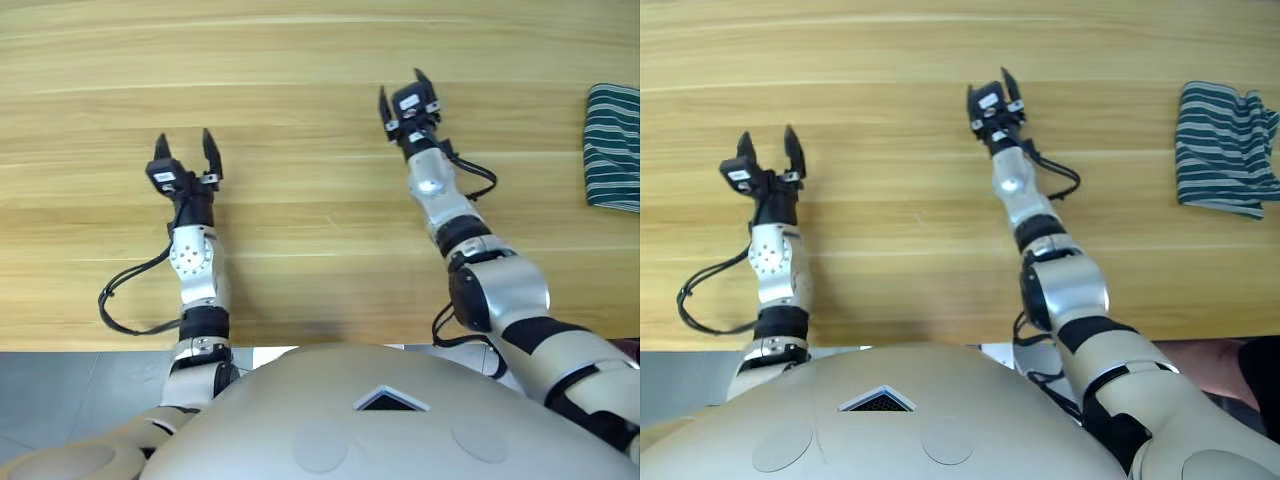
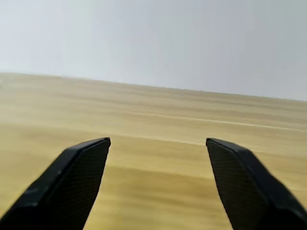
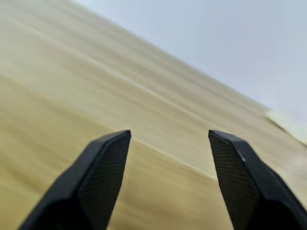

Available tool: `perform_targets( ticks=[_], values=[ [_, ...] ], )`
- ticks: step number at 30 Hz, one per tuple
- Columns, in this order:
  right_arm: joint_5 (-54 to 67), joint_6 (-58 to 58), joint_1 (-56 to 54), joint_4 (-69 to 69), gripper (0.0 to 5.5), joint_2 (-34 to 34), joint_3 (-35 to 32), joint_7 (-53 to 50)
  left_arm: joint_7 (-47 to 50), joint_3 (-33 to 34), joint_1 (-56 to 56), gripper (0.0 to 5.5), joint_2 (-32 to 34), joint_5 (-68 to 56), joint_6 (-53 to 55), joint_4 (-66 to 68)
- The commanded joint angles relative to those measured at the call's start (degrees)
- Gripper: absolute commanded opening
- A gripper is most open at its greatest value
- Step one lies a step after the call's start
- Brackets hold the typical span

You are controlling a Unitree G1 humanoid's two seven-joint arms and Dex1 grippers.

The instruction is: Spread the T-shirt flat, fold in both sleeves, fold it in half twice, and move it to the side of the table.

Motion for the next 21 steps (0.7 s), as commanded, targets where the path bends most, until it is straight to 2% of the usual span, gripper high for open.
perform_targets(
  ticks=[1, 4, 6, 10, 20, 21],
  values=[
    [1.81, -1.33, 7.07, -9.83, 3.00, -1.19, -1.70, -1.10, 4.72, -4.86, -2.42, 3.72, -0.30, 10.06, -3.15, 3.69],
    [0.44, -0.12, 10.70, -15.57, 3.00, -2.79, -1.95, -2.77, 5.11, -5.73, -3.20, 3.72, -1.08, 9.94, -3.52, 4.66],
    [3.72, 1.57, 12.94, -19.18, 3.31, -3.11, -3.32, 0.04, 4.87, -6.06, -3.52, 3.76, -1.35, 9.56, -3.62, 4.81],
    [0.25, 2.65, 15.46, -23.55, 4.03, -5.03, -3.21, -3.42, 4.07, -6.46, -2.72, 3.76, -2.05, 8.05, -3.66, 3.52],
    [-4.10, 3.37, 17.34, -26.46, 4.08, -6.25, -2.53, -6.89, 2.59, -6.67, -2.92, 3.76, -2.07, 5.25, -1.77, 2.28],
    [-4.28, 3.43, 17.31, -26.57, 4.10, -6.27, -2.48, -7.07, 1.63, -6.93, -2.83, 3.94, -1.91, 4.76, -1.56, 2.05]
  ],
)
